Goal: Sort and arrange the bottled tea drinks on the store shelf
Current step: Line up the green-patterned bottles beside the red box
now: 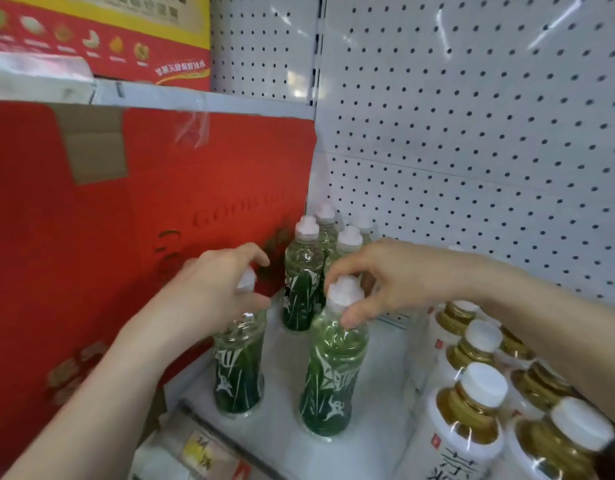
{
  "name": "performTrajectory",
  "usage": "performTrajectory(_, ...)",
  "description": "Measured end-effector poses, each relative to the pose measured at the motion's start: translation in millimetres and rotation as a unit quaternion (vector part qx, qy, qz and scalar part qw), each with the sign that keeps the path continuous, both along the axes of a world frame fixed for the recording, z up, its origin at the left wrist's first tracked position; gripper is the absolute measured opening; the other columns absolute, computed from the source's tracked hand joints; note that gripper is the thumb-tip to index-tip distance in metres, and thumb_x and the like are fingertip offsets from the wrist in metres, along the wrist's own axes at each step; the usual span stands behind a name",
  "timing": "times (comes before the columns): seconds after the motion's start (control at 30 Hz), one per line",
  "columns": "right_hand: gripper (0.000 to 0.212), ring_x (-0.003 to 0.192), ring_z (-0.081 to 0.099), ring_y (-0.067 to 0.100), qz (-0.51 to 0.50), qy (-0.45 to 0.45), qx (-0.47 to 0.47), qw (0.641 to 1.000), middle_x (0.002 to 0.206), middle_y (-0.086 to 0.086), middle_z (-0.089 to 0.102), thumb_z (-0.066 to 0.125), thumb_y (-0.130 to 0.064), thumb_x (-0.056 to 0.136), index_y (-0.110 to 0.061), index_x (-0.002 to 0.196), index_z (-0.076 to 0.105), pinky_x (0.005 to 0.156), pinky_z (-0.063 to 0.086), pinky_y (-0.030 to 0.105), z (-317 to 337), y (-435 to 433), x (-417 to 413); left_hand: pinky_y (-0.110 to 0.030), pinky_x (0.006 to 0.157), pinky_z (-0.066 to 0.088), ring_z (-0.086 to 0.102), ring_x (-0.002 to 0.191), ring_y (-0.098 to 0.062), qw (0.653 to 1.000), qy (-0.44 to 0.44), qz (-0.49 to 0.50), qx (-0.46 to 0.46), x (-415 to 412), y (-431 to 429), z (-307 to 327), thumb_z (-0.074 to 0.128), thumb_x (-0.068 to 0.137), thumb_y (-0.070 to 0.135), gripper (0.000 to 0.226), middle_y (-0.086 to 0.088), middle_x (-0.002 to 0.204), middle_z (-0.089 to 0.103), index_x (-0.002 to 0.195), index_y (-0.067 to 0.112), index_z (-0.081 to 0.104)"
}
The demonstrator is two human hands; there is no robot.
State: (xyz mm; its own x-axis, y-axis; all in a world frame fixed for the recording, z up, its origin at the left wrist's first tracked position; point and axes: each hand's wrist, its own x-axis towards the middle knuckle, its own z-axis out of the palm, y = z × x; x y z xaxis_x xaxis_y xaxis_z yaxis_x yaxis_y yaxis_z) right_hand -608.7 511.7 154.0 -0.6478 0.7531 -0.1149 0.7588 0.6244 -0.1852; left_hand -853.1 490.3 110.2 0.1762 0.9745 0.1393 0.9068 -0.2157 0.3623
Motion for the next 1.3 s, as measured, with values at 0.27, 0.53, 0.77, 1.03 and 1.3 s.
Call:
performTrajectory(0.27, 0.048, 0.079, 0.06, 0.013, -0.09, -0.044, 0.102, 0.99, 0.092, -0.003, 0.069, 0.074, -0.052, 0.081, -0.019, 0.115, 0.068, 0.072, 0.049, 0.03, -6, 34, -8, -0.027, 0.06, 0.037, 0.056, 0.08, -0.011, 0.987, -0.107, -0.093, 0.079, 29, 61, -16, 0.083, 0.075, 0.032, 0.039, 0.013, 0.092, 0.054, 0.1, 0.038, 0.054)
performTrajectory(0.53, 0.05, 0.093, 0.062, 0.019, -0.118, -0.042, 0.099, 0.987, 0.11, 0.004, 0.069, 0.076, -0.046, 0.082, -0.018, 0.123, 0.065, 0.081, 0.049, 0.031, -5, 48, -11, -0.007, 0.066, 0.034, 0.052, 0.081, -0.006, 0.97, -0.146, -0.147, 0.124, 31, 94, -33, 0.069, 0.089, 0.027, 0.041, 0.018, 0.093, 0.054, 0.128, 0.025, 0.057)
performTrajectory(0.77, 0.046, 0.087, 0.056, 0.02, -0.138, -0.033, 0.124, 0.982, 0.085, -0.005, 0.056, 0.076, -0.049, 0.081, -0.018, 0.113, 0.064, 0.071, 0.039, 0.029, -12, 53, -15, -0.008, 0.055, 0.034, 0.05, 0.059, 0.013, 0.964, -0.157, -0.16, 0.139, 22, 97, -33, 0.071, 0.089, 0.021, 0.04, 0.022, 0.066, 0.044, 0.128, 0.022, 0.06)
performTrajectory(1.03, 0.064, 0.098, 0.058, 0.018, -0.147, -0.033, 0.108, 0.983, 0.117, 0.004, 0.065, 0.075, -0.051, 0.08, -0.017, 0.132, 0.059, 0.09, 0.049, 0.034, -10, 51, -13, -0.027, 0.084, 0.044, 0.058, 0.108, -0.013, 0.965, -0.161, -0.166, 0.125, 22, 98, -39, 0.069, 0.09, 0.02, 0.048, 0.007, 0.117, 0.063, 0.135, 0.025, 0.054)
performTrajectory(1.3, 0.061, 0.106, 0.061, 0.013, -0.165, -0.009, 0.074, 0.983, 0.123, -0.007, 0.064, 0.067, -0.047, 0.089, -0.024, 0.142, 0.048, 0.092, 0.044, 0.025, 3, 15, 15, -0.036, 0.108, 0.038, 0.049, 0.127, -0.018, 0.95, -0.135, -0.113, 0.258, 30, 71, -36, 0.067, 0.09, 0.015, 0.05, 0.002, 0.137, 0.052, 0.138, 0.018, 0.053)
